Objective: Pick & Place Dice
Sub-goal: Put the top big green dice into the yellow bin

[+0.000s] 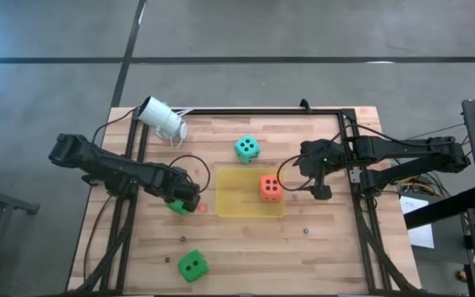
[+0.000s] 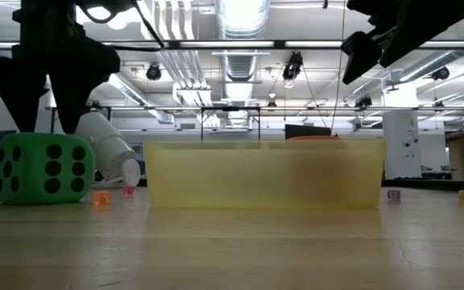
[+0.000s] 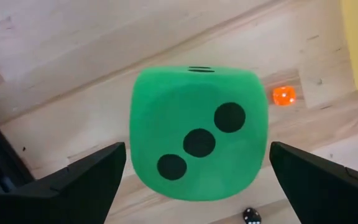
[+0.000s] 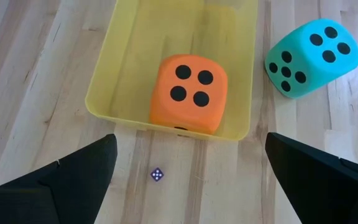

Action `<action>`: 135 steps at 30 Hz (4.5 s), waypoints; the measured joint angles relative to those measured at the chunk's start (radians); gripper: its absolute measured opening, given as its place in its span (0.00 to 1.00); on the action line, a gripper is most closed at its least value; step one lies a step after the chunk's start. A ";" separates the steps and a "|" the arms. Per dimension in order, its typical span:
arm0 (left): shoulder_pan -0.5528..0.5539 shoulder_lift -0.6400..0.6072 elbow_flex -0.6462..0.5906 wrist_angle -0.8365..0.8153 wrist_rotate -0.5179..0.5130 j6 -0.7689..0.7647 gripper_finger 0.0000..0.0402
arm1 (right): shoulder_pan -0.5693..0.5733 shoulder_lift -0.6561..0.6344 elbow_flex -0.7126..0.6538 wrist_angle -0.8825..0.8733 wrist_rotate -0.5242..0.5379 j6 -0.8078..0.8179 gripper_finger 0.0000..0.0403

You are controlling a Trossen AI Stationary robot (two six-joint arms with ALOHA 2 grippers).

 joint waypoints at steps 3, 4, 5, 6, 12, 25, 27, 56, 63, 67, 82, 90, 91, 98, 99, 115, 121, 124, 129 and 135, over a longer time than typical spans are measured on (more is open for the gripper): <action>0.000 0.000 -0.015 0.011 0.000 0.000 1.00 | 0.000 0.000 0.000 0.000 0.000 0.000 0.99; 0.000 -0.001 -0.021 0.021 0.000 0.000 1.00 | 0.000 0.000 0.000 0.000 0.000 0.000 0.99; 0.000 -0.001 -0.025 0.031 0.000 0.003 1.00 | 0.000 0.000 0.000 0.000 0.000 0.000 0.99; 0.000 -0.002 -0.029 0.046 0.000 0.014 1.00 | 0.000 0.000 0.000 0.000 0.000 0.000 0.99; 0.000 -0.003 -0.041 0.072 0.000 0.042 1.00 | 0.000 0.000 0.000 0.000 0.000 0.000 0.99; 0.000 -0.001 -0.006 0.004 -0.015 0.042 1.00 | 0.000 0.000 0.000 0.000 0.000 0.000 0.99; 0.000 -0.001 -0.008 0.004 -0.015 0.045 1.00 | 0.000 0.000 0.000 0.000 0.000 0.000 0.99; -0.006 -0.001 -0.005 0.008 -0.019 0.088 1.00 | 0.000 0.000 0.000 0.000 0.000 0.000 0.99; -0.020 0.000 -0.020 0.032 -0.019 0.101 1.00 | 0.000 0.000 0.000 0.000 0.000 0.000 0.99; -0.022 0.001 -0.035 0.037 -0.015 0.097 1.00 | 0.000 0.000 0.000 0.000 0.000 0.000 0.99; -0.023 0.040 -0.043 0.055 -0.013 0.110 1.00 | 0.000 0.000 0.000 0.000 0.000 0.000 0.99; -0.023 0.050 -0.047 0.070 -0.018 0.118 1.00 | 0.000 0.000 0.000 0.000 0.000 0.000 0.99; -0.023 0.050 -0.050 0.073 -0.019 0.118 1.00 | 0.000 0.000 0.000 0.000 0.000 0.000 0.99; -0.023 0.051 -0.056 0.082 -0.020 0.103 1.00 | 0.000 0.000 0.000 0.000 0.000 0.000 0.99; -0.023 0.051 -0.057 0.083 -0.021 0.102 1.00 | 0.000 0.000 0.000 0.000 0.000 0.000 0.99; -0.021 0.047 -0.086 0.116 -0.022 0.101 0.98 | 0.000 0.000 0.000 0.000 0.000 0.000 0.99; -0.021 0.047 -0.086 0.114 -0.022 0.097 0.88 | 0.000 0.000 0.000 0.000 0.000 0.000 0.99; -0.021 0.047 -0.085 0.113 -0.022 0.095 0.85 | 0.000 0.000 0.000 0.000 0.000 0.000 0.99; -0.021 0.041 -0.085 0.113 -0.022 0.086 0.83 | 0.000 0.000 0.000 0.000 0.000 0.000 0.99; -0.021 0.001 -0.090 0.096 -0.027 0.082 0.83 | 0.000 0.000 0.000 0.000 0.000 0.000 0.99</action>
